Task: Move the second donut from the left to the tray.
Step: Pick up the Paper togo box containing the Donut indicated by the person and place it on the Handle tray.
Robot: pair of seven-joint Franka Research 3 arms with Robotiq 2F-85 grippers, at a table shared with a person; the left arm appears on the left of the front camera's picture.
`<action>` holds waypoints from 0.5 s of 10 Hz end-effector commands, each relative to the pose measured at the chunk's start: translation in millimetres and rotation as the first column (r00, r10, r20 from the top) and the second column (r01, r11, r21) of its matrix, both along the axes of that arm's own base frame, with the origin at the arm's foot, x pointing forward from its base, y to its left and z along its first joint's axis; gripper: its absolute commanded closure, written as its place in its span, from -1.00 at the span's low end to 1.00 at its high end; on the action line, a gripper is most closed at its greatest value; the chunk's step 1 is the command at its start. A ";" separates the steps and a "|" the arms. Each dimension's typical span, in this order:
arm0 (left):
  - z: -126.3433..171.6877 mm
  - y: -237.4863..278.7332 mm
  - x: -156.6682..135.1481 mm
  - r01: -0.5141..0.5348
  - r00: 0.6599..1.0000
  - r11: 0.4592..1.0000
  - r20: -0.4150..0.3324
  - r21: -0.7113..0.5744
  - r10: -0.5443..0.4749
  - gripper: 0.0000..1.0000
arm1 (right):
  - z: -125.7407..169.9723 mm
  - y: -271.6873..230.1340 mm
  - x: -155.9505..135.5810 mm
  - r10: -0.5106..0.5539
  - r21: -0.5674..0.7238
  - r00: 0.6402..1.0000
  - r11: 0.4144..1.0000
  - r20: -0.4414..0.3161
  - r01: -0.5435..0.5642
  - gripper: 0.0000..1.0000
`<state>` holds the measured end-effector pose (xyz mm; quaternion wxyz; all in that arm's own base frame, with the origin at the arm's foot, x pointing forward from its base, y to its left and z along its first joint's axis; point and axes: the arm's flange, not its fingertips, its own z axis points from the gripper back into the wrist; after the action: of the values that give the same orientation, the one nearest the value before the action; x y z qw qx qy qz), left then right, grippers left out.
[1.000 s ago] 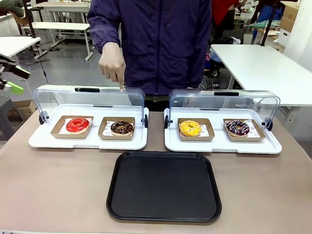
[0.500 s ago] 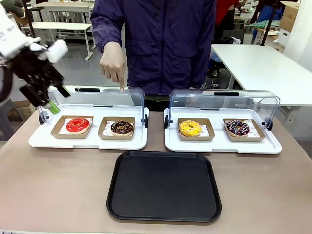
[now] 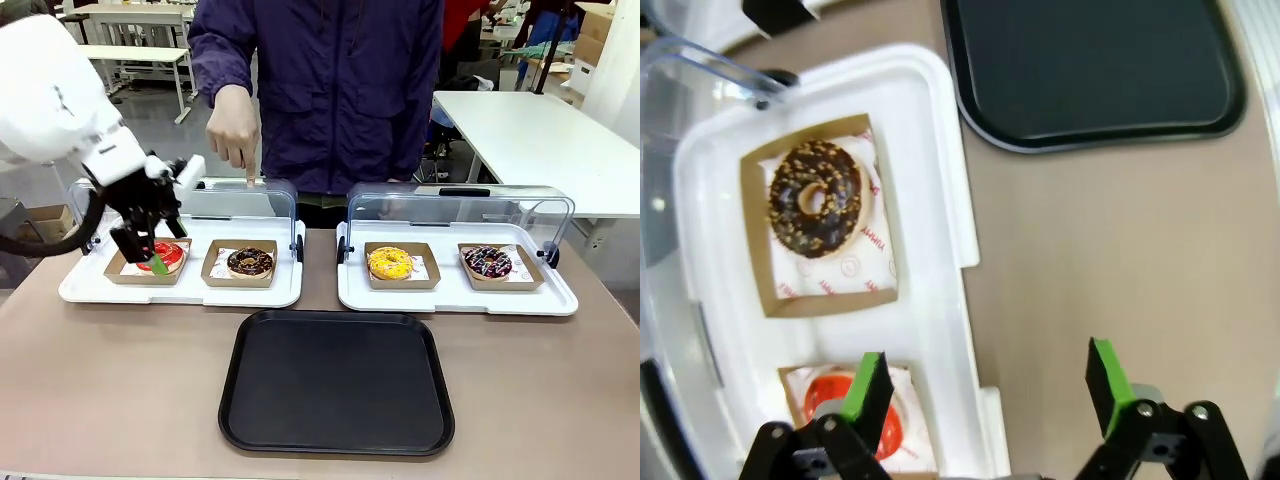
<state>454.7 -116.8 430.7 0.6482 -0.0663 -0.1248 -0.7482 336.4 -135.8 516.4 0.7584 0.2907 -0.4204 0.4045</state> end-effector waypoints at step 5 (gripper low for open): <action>-27.4 -22.6 5.4 -0.003 0.999 0.999 0.041 0.051 0.001 -1.00 | 1.2 -0.8 3.3 0.010 0.015 0.999 1.000 0.034 -0.010 -1.00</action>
<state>463.4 -146.2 396.5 0.6546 -0.0262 -0.1196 -0.7459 336.4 -135.8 516.3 0.7584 0.2908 -0.4203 0.4046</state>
